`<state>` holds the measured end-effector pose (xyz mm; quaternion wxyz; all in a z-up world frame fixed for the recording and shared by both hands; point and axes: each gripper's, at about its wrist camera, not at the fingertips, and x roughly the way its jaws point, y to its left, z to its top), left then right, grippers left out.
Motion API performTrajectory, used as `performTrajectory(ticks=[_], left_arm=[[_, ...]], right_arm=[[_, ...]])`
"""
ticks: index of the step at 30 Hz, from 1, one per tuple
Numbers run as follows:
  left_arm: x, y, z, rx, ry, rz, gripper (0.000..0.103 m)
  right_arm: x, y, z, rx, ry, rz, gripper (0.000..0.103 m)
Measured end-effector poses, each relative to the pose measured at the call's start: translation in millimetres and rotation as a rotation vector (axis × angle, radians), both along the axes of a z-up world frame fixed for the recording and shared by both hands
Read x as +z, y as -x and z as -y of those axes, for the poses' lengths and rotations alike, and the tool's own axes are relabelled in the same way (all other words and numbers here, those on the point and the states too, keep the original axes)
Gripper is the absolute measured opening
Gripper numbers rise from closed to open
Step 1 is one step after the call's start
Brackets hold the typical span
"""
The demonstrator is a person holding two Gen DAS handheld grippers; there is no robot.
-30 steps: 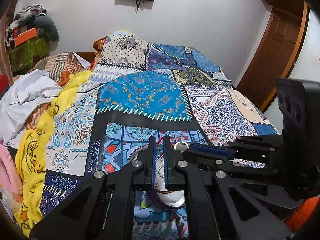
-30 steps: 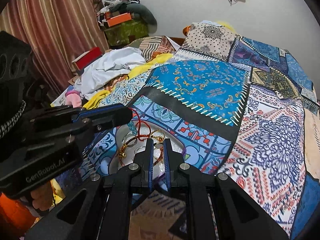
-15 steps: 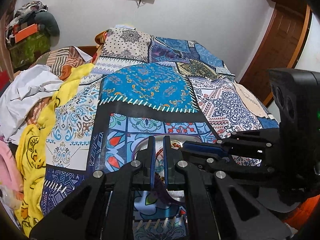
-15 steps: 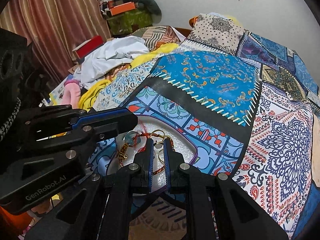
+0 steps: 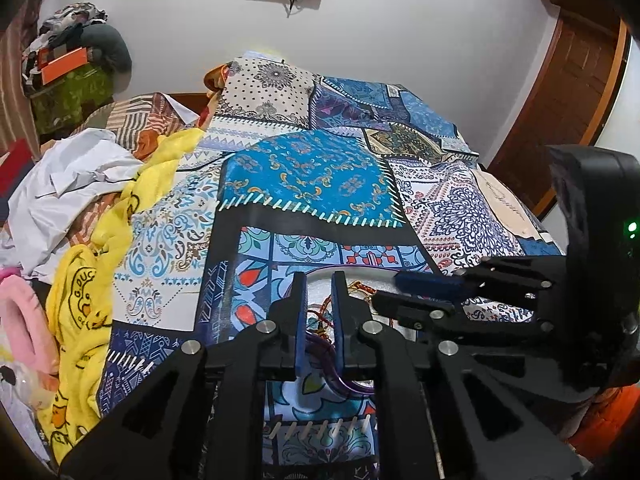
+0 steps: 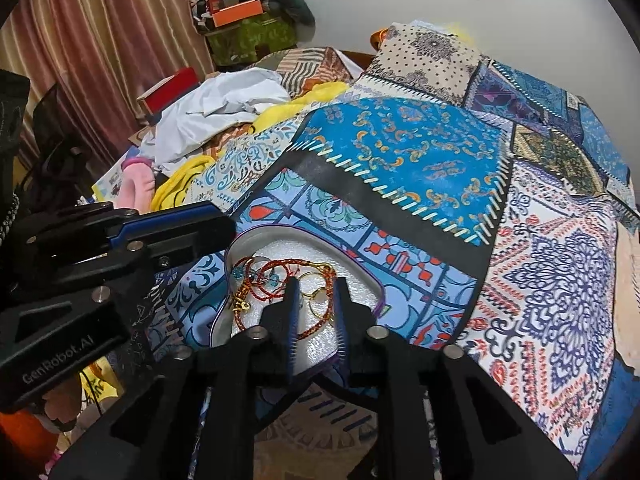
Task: Organize jewelry
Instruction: 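Lift both grippers from the tray and move toward the cloth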
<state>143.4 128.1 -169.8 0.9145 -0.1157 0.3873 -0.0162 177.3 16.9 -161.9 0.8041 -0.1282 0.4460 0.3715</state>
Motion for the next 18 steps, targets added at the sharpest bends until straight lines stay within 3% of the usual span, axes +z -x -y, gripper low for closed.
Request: performTrajectory(ticks=[6,18], left_arm=[[13,7,5,0.014,-0.027,0.02,0.024],[40,9,42,-0.025,-0.079,0.057,0.03]], right_arm=[[18,2,16,-0.035,-0.028,0.046,0.027],[49,4,68,-0.13,-0.088,0.12,0.028]])
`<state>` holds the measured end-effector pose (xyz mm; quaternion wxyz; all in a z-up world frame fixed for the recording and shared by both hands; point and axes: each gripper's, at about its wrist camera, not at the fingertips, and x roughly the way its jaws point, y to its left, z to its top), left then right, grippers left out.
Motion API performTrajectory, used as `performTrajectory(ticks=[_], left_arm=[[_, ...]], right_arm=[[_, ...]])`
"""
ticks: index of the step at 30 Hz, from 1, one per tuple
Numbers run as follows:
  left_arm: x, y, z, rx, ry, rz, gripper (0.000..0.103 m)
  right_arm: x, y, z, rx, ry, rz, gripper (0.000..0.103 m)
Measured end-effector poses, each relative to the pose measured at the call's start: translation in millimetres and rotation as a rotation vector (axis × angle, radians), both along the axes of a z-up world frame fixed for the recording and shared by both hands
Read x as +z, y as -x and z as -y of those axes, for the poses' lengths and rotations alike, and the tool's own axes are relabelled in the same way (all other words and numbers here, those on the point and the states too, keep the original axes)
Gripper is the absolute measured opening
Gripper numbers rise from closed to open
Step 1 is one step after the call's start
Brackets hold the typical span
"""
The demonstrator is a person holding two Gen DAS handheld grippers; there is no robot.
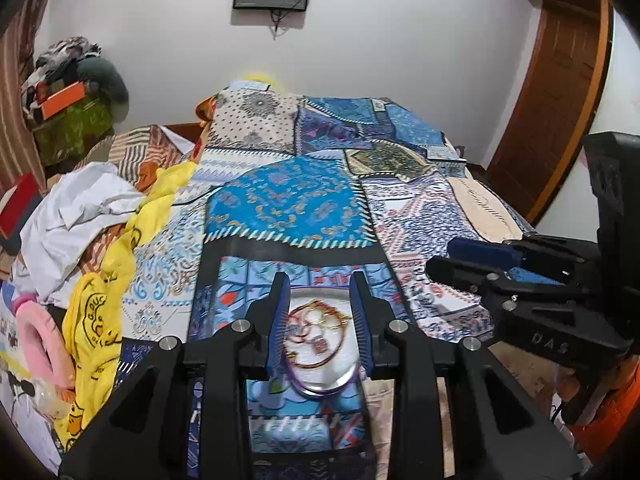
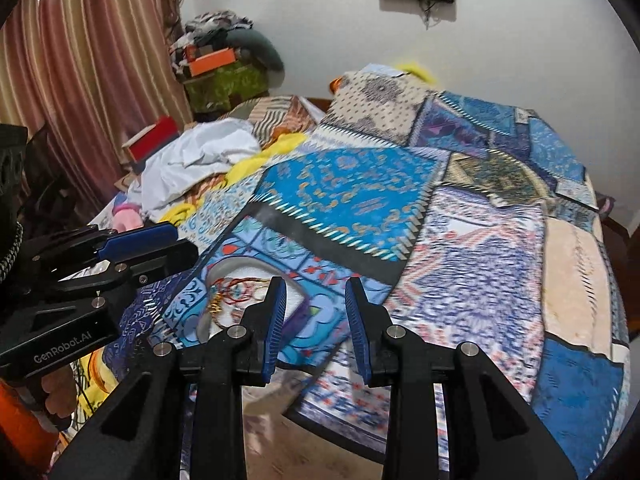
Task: Organize jewelry
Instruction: 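Lift both grippers from the tray and move toward the cloth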
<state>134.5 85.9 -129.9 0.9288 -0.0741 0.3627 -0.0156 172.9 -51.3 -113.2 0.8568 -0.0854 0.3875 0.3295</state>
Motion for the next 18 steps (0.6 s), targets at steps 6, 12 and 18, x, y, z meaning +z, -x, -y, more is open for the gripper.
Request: performTrajectory(ticks=[6,12,18], left_arm=[[4,-11,27,-0.029,-0.005,-0.001,0.031],[2,-27,60,-0.077,0.0,-0.016,0.033],[-6,-45,94,-0.137,-0.009,-0.049,0.035]], right_arm=[[8,-3,37,-0.064,-0.007,0.032,0.028],[9,-6,74,-0.122,-0.012,0.039,0.028],[4,-9,114,-0.196,-0.004,0.042,0.028]])
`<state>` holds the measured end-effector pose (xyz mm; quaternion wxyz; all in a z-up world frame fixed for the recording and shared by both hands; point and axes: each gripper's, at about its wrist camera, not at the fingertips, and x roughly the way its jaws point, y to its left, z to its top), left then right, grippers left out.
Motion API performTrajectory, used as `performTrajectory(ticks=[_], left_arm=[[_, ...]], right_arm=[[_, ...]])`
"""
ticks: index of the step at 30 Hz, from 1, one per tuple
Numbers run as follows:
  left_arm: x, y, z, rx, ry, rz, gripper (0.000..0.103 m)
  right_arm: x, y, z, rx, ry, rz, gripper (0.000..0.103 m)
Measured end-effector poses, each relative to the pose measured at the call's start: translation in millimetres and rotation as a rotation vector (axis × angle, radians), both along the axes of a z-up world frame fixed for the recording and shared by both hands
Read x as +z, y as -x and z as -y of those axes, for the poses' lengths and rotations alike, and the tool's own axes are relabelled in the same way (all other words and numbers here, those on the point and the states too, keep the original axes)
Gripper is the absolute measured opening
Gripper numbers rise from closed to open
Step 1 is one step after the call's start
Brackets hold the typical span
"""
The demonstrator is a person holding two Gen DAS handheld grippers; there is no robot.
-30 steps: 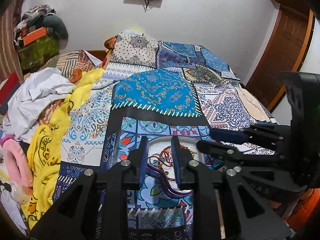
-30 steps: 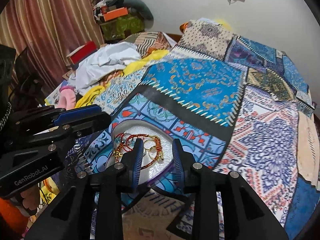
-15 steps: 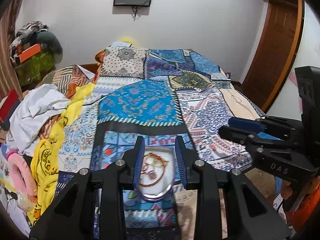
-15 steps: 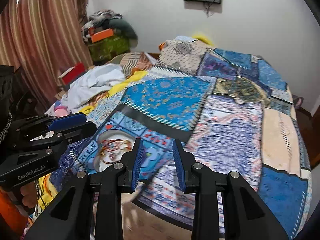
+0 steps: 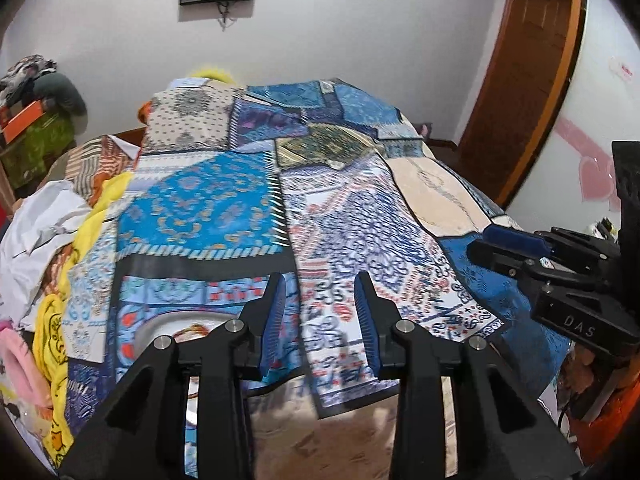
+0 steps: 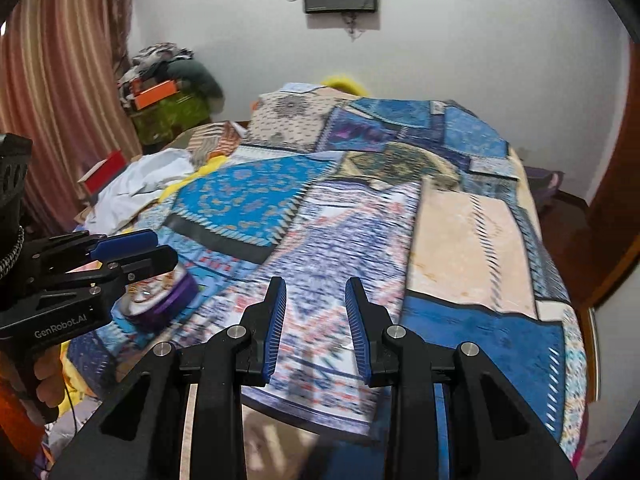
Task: Organize jewelry
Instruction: 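Lift both grippers from the tray and move toward the cloth, then grasp a small silver charm with the left gripper while the right grasps a silver ring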
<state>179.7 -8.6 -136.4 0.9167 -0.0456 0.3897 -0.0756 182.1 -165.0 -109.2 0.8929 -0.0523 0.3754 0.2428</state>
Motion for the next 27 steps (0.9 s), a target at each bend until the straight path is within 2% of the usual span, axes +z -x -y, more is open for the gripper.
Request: performTrajectory(ticks=[11,23,24,27], left_arm=[[-29,-20,46,-0.106,-0.008,-0.083,0.035],[-47,-27,86,-0.24,0.018,-0.129,0.035],[-48,-28,89,-0.246,0.017,-0.13,0.034],[-52,-32,96,-0.262,0.025,-0.146,0.022]], right_arm=[[-23,-12,51,-0.086,-0.002,-0.064,0.028],[-45,-18,46,-0.041,0.011,-0.116,0.028],[-46,-18,47,-0.044,0.01,-0.119,0.028],[-47,-20,52,-0.054,0.005,-0.124,0.028]])
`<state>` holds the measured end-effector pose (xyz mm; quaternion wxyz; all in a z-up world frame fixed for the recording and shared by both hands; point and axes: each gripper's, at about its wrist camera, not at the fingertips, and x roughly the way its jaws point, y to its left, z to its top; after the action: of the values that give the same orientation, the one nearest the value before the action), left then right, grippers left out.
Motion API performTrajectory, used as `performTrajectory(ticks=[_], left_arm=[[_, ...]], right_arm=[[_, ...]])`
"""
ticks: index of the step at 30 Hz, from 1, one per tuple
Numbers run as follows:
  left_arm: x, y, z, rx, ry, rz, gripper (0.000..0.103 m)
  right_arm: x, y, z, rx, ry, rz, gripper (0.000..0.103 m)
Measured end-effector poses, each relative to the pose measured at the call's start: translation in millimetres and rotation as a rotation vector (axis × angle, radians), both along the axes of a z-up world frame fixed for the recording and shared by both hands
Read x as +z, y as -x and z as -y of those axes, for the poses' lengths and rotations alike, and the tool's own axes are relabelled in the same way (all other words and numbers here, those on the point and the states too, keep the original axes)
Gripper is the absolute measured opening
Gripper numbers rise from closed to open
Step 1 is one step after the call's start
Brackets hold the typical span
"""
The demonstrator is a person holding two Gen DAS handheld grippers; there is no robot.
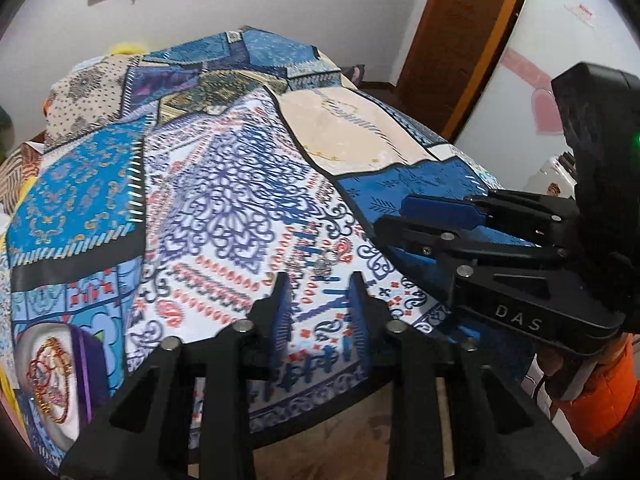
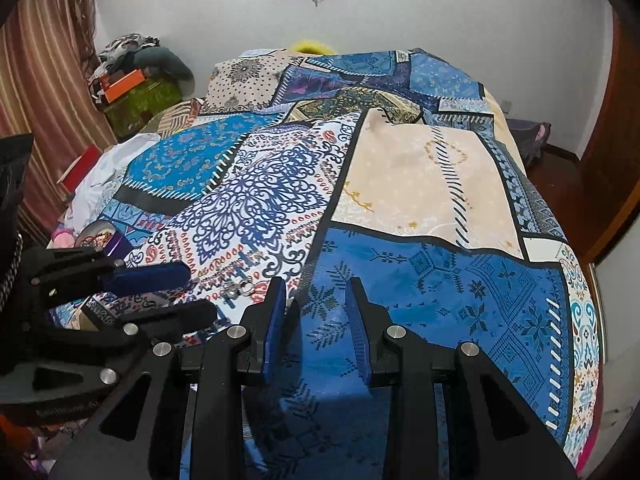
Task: Organize jewelry
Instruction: 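Grasp a small silver charm with the left gripper while the right grasps a silver ring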
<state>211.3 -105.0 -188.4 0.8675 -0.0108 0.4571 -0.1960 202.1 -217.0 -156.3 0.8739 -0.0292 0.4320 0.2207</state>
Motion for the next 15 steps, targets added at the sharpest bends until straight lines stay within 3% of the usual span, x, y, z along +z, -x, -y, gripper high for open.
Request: performTrajectory(ticks=[5,9,15], left_arm=[[-3,-8,4,0.01,0.002,-0.002,0.018],[-7,-13,2,0.04,0.005,-0.005,0.008],[-5,-6,-6,0.059,0.013,0.009,0.008]], right_arm=[[0,1,5,-0.001,0.001,-0.002,0.028],[-2,1,0,0.028,0.008,-0.016,0.028],[-3,4,-16,0.08,0.025,-0.013,0.028]])
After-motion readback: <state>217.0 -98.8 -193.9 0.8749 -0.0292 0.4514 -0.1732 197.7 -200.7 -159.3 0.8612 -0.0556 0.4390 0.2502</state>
